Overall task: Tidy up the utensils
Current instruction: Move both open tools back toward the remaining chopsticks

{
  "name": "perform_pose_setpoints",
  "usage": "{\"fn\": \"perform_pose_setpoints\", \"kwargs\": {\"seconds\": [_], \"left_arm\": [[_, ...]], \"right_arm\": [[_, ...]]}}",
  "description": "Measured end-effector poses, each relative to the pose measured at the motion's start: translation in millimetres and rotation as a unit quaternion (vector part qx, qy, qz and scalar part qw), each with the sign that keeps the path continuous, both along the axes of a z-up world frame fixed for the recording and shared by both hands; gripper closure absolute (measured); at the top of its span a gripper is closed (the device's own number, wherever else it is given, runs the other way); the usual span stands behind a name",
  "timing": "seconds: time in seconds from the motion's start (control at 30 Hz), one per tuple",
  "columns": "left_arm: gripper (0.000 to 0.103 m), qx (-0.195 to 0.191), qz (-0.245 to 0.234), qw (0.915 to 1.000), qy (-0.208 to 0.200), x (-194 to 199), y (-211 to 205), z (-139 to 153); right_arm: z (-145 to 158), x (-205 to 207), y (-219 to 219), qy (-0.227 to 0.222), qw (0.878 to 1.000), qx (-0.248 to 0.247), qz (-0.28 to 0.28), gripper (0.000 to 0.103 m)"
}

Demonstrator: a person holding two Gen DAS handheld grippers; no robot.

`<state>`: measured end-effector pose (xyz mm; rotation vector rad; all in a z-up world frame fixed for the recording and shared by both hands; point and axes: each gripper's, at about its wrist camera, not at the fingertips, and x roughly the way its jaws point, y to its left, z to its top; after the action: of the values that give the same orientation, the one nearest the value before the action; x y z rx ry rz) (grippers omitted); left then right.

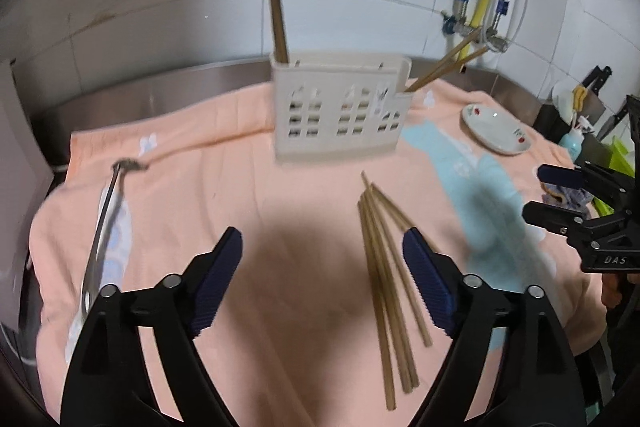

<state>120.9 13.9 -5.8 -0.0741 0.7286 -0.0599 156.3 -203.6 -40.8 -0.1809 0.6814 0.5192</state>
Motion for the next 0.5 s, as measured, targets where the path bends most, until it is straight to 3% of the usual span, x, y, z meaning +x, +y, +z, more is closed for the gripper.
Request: {"fn": "perform_pose_setpoints", "kwargs": {"seconds": [0.3, 0.5], "left_arm": [[0.012, -0.011, 0.022, 0.999, 0.036, -15.7, 5.2, -34.1], [0.012, -0.011, 0.023, 0.9977, 0.063, -21.8, -0.3, -56.7]], "right_arm": [[-38.9, -18.3, -0.1, 0.009, 0.999, -0.022, -0.026, 0.02], [-57.2, -27.0, 2.6, 0.014, 0.999, -0.033, -0.033, 0.016]]}}
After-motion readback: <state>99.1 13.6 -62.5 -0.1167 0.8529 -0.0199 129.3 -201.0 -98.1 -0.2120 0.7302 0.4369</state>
